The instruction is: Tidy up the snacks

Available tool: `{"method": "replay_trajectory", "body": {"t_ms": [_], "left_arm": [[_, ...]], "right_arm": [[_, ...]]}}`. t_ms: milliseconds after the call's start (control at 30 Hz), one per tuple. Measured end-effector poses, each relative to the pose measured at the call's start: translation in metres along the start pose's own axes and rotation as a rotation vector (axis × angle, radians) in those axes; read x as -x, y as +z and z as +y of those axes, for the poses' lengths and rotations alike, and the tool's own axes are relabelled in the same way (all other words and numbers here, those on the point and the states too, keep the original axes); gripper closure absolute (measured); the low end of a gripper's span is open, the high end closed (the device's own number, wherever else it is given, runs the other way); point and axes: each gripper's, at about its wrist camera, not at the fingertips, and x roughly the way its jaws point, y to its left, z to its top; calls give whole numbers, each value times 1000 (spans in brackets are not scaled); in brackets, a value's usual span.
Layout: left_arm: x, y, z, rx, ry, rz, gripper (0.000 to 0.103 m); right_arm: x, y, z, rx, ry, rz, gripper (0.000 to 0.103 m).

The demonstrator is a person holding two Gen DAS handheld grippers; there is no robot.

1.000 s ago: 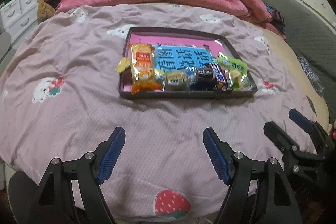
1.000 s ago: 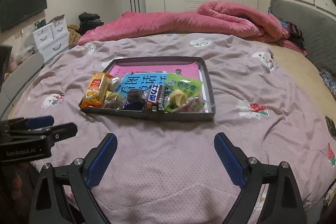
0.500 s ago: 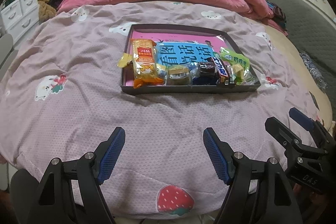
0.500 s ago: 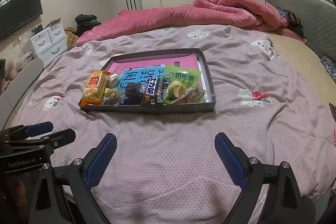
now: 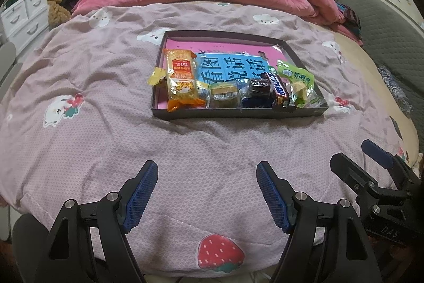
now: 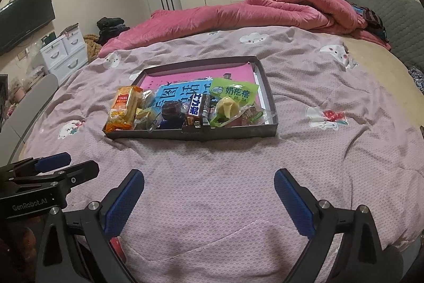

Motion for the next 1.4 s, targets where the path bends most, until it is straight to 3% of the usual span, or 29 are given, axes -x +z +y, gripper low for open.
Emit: {"method": "replay_trajectory", "body": {"t_ms": [1400], "left_arm": [[-2,-1,1,8,2,9,25]], "right_arm": [[1,0,-2,1,-13,4,3]]}}
